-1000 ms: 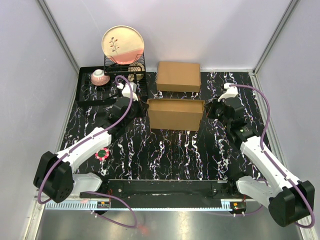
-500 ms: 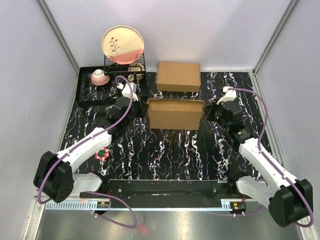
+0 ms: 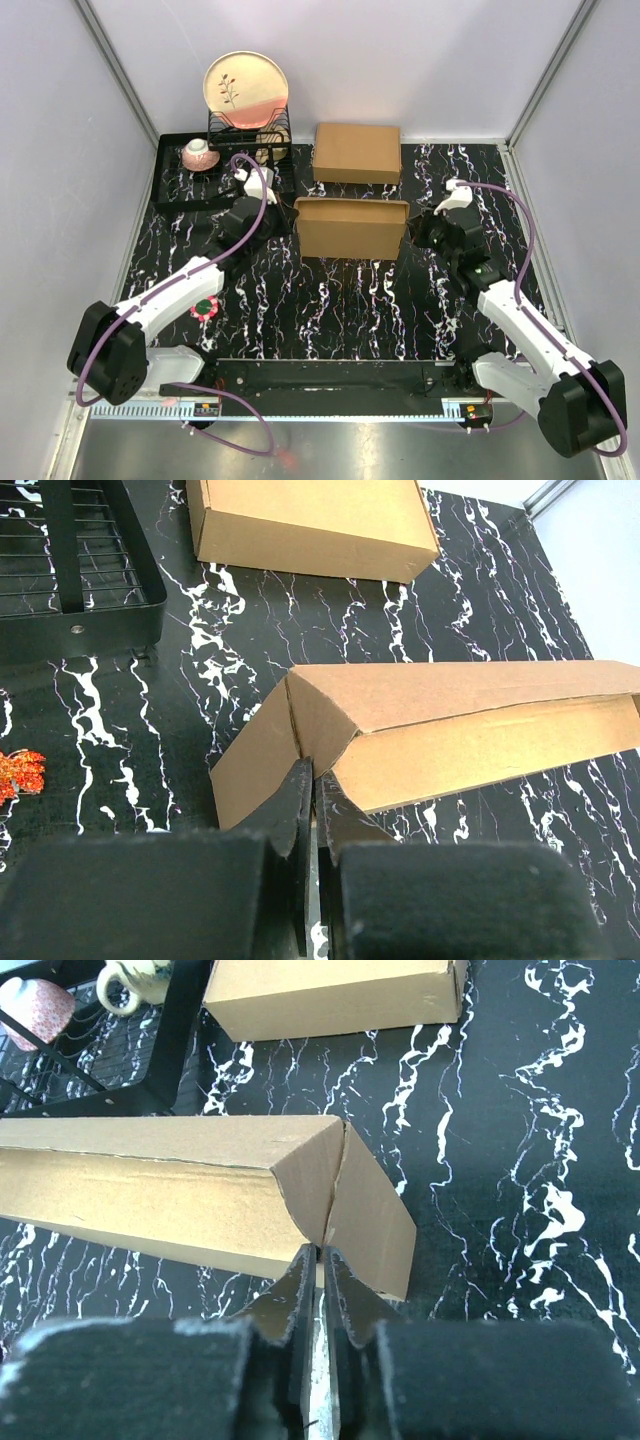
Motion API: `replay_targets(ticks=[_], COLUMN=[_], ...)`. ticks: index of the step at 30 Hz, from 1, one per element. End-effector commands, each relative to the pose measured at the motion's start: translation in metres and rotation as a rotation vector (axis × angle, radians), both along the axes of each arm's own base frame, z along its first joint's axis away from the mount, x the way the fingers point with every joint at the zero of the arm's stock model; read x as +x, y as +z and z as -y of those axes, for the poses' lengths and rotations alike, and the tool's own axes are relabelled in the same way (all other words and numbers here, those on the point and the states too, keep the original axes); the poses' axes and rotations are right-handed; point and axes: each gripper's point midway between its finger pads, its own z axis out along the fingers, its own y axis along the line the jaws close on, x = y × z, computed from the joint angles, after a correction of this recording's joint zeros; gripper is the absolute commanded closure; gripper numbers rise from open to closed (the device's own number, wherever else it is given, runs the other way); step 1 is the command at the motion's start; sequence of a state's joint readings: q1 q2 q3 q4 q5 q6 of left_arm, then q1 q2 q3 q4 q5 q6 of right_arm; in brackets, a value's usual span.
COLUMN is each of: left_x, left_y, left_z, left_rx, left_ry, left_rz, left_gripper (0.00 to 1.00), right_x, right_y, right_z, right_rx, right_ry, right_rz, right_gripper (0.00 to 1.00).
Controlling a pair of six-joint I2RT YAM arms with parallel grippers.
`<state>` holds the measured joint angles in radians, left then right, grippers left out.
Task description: Fold the paper box
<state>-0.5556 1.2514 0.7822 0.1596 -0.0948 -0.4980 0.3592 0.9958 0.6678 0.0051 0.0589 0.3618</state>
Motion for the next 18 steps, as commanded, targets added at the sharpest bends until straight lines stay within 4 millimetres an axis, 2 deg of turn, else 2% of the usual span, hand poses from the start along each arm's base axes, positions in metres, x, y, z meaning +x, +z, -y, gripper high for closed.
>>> replay_targets(ticks=[1, 2, 3, 6, 8, 14, 18], left_x=[-0.012, -0.012, -0.010, -0.009, -0.010, -0.014, -0.014], left_y=[-0.029, -0.028, -0.021, -0.021, -0.024, -0.040, -0.039], left_z=[-0.011, -0.012, -0.011, -0.009, -0.009, -0.009, -0.009], left_rx=[0.095, 0.106, 0.102, 0.107, 0.110, 0.108, 0.110], left_ry=[0.011, 0.009, 0.010, 0.001, 0.001, -0.002, -0.002], left_rz=[-0.090, -0.090, -0.079, -0.082, -0.090, -0.125, -0.121], left_gripper=[1.00, 1.00, 1.00, 1.00, 1.00, 1.00, 1.00], right_x=[-0.013, -0.013, -0.014, -0.015, -0.012, -0.006, 0.001], right_y=[-0.003, 0.007, 0.016, 0.037, 0.048, 0.061, 0.055], right_z=[0.007, 0.007, 0.010, 0.010, 0.009, 0.001, -0.005], right_rx=[-0.015, -0.006, 0.001, 0.009, 0.014, 0.025, 0.013], right_ry=[-0.017, -0.020, -0.027, -0.026, -0.021, 0.009, 0.029], right_rz=[-0.045, -0.023, -0.001, 0.043, 0.061, 0.086, 0.064], right_gripper=[0.79, 0.69, 0.66, 0.56, 0.55, 0.54, 0.55])
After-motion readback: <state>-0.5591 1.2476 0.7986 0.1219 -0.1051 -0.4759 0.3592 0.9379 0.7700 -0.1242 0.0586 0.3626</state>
